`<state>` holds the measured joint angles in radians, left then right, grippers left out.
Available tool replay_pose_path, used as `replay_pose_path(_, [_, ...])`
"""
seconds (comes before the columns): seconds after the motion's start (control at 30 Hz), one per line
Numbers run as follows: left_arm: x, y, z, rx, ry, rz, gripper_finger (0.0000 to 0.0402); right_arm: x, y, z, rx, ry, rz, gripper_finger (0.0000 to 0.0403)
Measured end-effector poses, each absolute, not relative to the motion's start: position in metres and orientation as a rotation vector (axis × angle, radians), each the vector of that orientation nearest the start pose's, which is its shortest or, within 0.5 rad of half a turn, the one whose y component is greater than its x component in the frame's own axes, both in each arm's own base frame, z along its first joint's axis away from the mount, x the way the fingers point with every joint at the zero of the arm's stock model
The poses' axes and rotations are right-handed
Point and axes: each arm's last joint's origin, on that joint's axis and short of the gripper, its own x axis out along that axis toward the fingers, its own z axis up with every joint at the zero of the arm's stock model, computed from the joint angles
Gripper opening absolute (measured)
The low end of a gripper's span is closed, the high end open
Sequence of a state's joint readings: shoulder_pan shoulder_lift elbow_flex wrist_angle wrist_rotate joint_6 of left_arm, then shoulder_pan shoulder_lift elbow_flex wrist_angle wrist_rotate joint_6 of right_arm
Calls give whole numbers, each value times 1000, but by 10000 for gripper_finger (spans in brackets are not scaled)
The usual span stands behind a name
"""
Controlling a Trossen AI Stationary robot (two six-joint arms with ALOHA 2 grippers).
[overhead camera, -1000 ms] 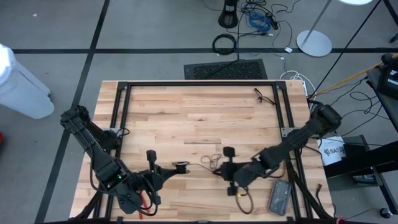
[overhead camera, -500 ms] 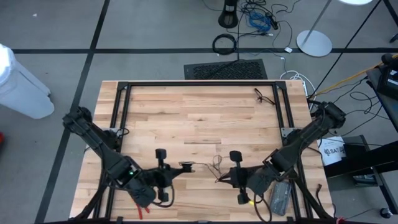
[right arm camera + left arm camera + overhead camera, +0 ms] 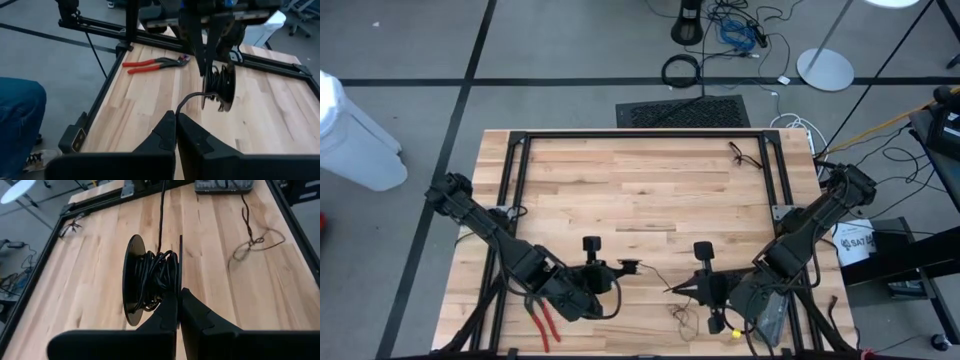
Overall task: Coil cords
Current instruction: Coil the black wire onto the black spool
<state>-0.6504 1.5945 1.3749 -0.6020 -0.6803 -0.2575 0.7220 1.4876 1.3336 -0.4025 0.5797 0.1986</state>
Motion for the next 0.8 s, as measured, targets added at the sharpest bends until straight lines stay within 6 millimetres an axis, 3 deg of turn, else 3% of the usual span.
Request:
replay_pose_path(0.37, [307,-194,285,270,683,-7,8,258,204,351,-225,407,86,0])
replay_pose_path(0.8, [328,-213,272,432,573,-261,8,283,192,340,-380,417,59,0])
